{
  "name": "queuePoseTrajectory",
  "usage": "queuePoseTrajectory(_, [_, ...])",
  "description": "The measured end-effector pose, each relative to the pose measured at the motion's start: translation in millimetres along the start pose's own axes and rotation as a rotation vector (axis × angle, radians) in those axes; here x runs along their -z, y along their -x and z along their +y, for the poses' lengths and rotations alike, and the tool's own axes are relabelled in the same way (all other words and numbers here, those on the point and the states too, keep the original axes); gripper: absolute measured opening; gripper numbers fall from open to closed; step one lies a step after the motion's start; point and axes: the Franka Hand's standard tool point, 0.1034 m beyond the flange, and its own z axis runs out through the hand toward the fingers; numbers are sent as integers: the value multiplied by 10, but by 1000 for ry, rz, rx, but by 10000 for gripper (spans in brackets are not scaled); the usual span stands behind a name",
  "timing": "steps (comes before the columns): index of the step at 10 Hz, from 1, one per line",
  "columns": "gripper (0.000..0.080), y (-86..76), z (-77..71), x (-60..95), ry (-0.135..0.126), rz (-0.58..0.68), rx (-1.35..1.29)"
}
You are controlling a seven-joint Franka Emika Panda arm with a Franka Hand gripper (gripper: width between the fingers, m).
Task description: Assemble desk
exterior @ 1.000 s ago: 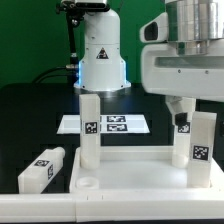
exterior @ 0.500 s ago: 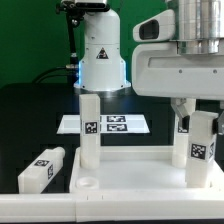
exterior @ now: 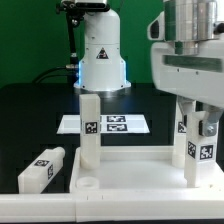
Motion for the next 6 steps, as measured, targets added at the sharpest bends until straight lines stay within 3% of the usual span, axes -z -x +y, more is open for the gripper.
queuePoseTrajectory(2, [288,-4,-7,3,-3,-8,-292])
queuePoseTrajectory(5, [288,-60,-7,11,-3,0,-383])
queuePoseTrajectory(6, [404,-62,-6,8,-3,1,-366])
